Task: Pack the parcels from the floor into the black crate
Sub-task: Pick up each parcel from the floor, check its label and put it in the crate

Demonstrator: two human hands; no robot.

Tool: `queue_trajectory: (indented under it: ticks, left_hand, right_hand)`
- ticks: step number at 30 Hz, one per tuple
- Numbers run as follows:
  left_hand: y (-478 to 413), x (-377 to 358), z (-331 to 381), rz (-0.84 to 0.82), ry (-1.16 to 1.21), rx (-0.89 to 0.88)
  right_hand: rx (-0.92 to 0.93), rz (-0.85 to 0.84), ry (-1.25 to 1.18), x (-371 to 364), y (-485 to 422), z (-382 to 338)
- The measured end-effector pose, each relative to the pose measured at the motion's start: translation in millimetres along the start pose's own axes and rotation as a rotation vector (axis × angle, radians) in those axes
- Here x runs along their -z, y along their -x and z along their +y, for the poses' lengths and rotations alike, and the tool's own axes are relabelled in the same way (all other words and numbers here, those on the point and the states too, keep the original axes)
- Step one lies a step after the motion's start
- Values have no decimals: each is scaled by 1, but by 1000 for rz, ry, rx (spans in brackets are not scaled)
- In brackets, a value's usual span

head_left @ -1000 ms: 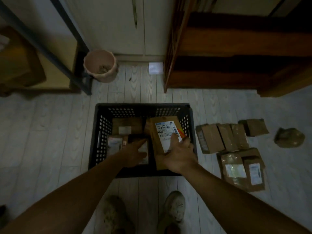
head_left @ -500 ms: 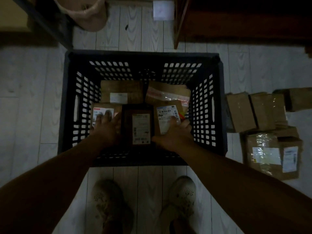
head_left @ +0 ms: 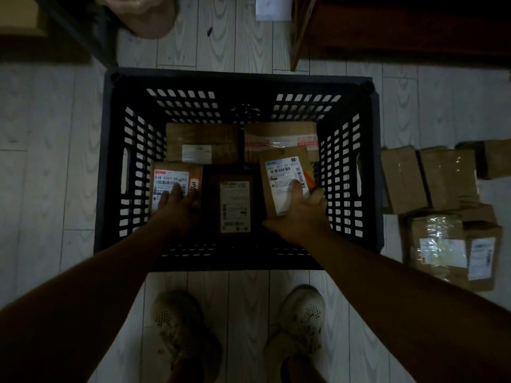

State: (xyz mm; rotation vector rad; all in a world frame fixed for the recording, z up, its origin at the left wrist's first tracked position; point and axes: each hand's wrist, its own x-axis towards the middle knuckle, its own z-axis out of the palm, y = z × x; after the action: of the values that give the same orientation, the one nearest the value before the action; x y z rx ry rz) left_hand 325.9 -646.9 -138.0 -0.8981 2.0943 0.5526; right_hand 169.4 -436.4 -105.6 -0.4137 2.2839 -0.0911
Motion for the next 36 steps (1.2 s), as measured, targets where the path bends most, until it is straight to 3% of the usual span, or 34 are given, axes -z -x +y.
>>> queue_trajectory:
  ticks: [8,13,15,20,30,36]
  left_hand:
    - [1,-7,-4,-2,28,31]
    - [8,-2,-3,3,3,5]
    - [15,5,-5,-4,8,-4]
    - [75,42,-4,14,87,-15]
    - [318,153,35,128,228,-61]
    - [442,207,73,291,285,-224]
  right_hand:
    - [2,-103,-12,-33,-3,0]
    - [-60,-394,-6,-46,-21,7]
    - [-97,-431,-14,-41,-18,13]
    - [9,-329,-82,15,32,15]
    - [104,-191,-79,214,242,-6]
    - [149,-80,-159,279,365,3]
